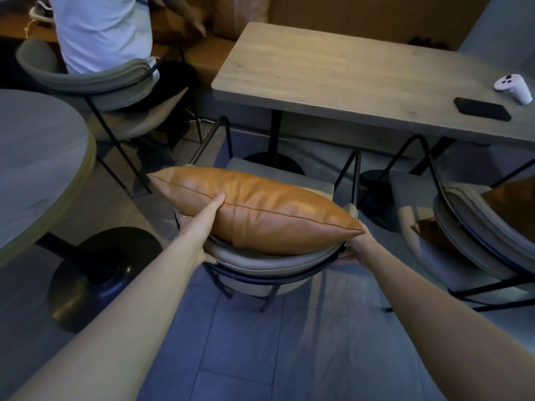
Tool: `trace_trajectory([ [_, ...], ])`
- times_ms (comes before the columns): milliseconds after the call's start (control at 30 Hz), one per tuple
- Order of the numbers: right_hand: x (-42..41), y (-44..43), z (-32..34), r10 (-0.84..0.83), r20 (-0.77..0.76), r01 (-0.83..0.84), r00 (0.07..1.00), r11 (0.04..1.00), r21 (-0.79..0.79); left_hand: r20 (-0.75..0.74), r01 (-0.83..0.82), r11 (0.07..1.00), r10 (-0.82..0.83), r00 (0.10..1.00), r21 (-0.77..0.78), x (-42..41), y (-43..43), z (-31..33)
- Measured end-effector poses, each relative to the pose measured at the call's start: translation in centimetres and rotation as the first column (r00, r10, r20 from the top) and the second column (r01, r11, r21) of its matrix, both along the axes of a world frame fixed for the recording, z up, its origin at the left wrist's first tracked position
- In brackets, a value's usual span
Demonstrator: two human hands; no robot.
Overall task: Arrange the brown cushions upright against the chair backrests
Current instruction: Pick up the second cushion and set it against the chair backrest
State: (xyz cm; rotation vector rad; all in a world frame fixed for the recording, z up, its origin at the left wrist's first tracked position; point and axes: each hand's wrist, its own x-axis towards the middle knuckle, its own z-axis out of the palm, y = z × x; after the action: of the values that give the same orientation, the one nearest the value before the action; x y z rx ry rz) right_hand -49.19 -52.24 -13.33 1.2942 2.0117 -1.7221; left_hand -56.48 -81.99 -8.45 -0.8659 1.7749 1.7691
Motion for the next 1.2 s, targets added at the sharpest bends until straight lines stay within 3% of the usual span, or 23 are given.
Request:
trace_trajectory([
  [200,0.7,-1.8,-3.6,-0.218,-0.208,0.227,0.954,0.974,0.023,0.027,0.011,1.0,-0.012,1.0,0.029,-2.0,1.7,0.3],
  [367,3.4,-8.4,-3.1,-0.363,-0.311,0.315,0.879,0.929,-0.194,0.013,0.025,0.999,-0.025,1.0,0.023,-1.8,0.7,0.2],
  [467,3.3,-11.1,-3.4,-0.348,-0.254,0.306,0.902,0.933,-0.189,-0.031,0.037,0.999,-0.038,0.999,-0.015,-2.0,-0.2,0.2],
  [733,0.4,-13.7,-2.4,-0.377,-0.044,0.376,0.925,0.926,-0.023,-0.145,0.092,0.992,-0.079,0.986,0.086,-3.3,-2.5,0.3],
  [1200,-2.6,-10.4,-2.0,-0.297,-0.02,0.296,0.955,0.954,-0.044,-0.143,0.265,0.95,-0.243,0.96,0.164,-6.8,-3.2,-0.2],
])
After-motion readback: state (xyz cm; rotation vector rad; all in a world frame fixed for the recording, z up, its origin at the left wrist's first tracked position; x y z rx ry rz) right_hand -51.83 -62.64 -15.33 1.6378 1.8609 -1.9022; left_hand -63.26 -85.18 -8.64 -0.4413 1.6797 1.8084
